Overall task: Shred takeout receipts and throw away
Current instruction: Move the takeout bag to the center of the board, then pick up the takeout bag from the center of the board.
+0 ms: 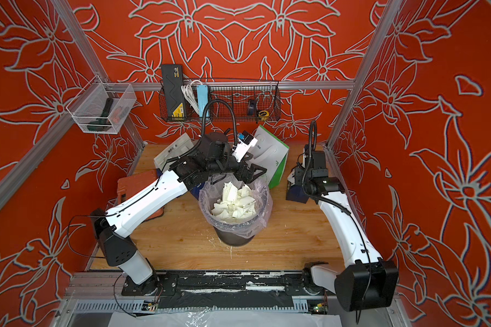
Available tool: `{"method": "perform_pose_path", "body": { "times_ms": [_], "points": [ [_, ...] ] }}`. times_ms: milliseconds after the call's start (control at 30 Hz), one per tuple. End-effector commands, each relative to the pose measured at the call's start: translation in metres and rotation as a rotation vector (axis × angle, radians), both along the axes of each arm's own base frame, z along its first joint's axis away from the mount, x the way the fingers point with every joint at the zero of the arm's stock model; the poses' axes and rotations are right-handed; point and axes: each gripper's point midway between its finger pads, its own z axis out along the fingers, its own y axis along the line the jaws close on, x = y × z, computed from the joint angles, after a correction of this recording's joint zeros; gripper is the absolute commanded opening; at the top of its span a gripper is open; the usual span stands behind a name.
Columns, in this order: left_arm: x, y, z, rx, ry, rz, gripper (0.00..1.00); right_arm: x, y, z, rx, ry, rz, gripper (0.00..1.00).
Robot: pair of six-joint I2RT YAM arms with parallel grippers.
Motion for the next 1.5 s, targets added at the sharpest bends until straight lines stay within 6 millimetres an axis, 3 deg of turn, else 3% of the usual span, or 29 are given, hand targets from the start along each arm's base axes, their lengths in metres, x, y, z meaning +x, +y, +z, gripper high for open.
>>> {"method": "perform_pose_path", "body": {
  "times_ms": [0,233,400,600,667,800,967,1067,1200,1300,1467],
  "points": [
    [-0.005,-0.007,-0.007,0.041,0.032,-0.001,0.91,-0.027,0.004,-0.009,0.042,0.029,-0.03,0.0],
    [-0.01,-0.018,-0.011,0.047,0.064,-0.024,0.89,-0.057,0.044,-0.012,0.142,0.029,0.043,0.0],
    [-0.009,-0.019,-0.01,0.05,0.075,-0.015,0.86,-0.063,0.079,-0.003,0.187,-0.001,0.12,0.0],
    [-0.006,-0.018,-0.016,0.069,0.087,0.0,0.86,-0.064,0.099,-0.003,0.245,-0.014,0.169,0.0],
    [-0.005,-0.019,-0.02,0.074,0.097,0.005,0.85,-0.064,0.097,-0.009,0.22,0.0,0.166,0.04],
    [0.001,-0.021,-0.029,0.091,0.119,0.027,0.84,-0.067,0.095,-0.01,0.199,0.0,0.178,0.3],
    [0.008,-0.027,-0.034,0.098,0.14,0.036,0.82,-0.071,0.097,0.008,0.176,-0.016,0.236,0.5],
    [0.011,-0.03,-0.033,0.093,0.145,0.042,0.82,-0.076,0.101,0.029,0.171,-0.033,0.299,0.6],
    [0.016,-0.032,-0.031,0.094,0.149,0.053,0.81,-0.087,0.095,0.054,0.13,-0.07,0.361,0.69],
    [0.019,-0.033,-0.03,0.092,0.151,0.068,0.81,-0.094,0.08,0.067,0.093,-0.08,0.357,0.7],
    [0.024,-0.037,-0.031,0.084,0.174,0.085,0.81,-0.094,0.038,0.064,0.044,-0.033,0.237,0.71]
  ]
}}
